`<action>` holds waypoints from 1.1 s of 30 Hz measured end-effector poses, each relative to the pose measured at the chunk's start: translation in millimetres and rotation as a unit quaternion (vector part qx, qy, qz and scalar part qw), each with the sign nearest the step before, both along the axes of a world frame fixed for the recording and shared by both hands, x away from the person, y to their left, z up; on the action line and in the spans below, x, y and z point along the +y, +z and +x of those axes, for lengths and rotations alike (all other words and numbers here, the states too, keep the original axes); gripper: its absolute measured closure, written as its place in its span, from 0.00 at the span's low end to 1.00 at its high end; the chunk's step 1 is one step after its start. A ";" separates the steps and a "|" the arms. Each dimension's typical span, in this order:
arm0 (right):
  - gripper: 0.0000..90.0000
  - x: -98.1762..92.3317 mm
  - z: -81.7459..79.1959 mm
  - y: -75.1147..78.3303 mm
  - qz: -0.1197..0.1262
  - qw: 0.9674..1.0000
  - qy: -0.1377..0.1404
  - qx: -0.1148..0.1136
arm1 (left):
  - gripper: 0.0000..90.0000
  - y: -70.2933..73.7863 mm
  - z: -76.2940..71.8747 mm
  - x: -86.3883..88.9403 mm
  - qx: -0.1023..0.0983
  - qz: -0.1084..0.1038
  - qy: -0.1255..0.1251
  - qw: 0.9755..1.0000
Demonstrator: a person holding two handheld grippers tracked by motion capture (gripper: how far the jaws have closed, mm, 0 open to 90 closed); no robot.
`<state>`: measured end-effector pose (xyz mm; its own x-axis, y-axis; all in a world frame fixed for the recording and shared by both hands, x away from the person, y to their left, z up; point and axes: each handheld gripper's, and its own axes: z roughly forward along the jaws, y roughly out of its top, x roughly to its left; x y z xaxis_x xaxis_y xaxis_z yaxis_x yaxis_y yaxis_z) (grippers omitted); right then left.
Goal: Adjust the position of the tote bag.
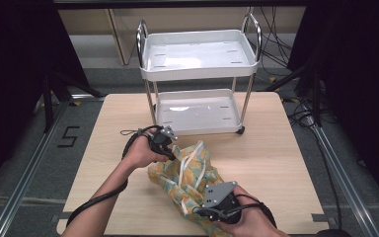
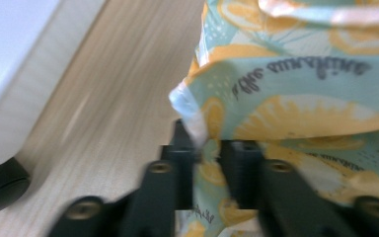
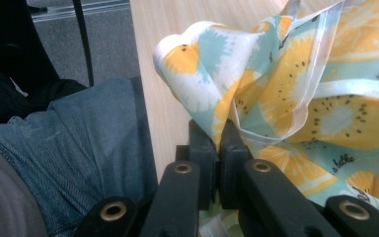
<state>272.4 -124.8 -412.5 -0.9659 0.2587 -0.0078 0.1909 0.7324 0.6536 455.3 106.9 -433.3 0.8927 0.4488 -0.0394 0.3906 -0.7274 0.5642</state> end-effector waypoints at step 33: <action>0.98 -78.5 36.2 2.4 -0.020 0.993 -0.113 -0.035 | 0.99 29.3 -94.6 78.5 0.008 -0.046 0.083 0.995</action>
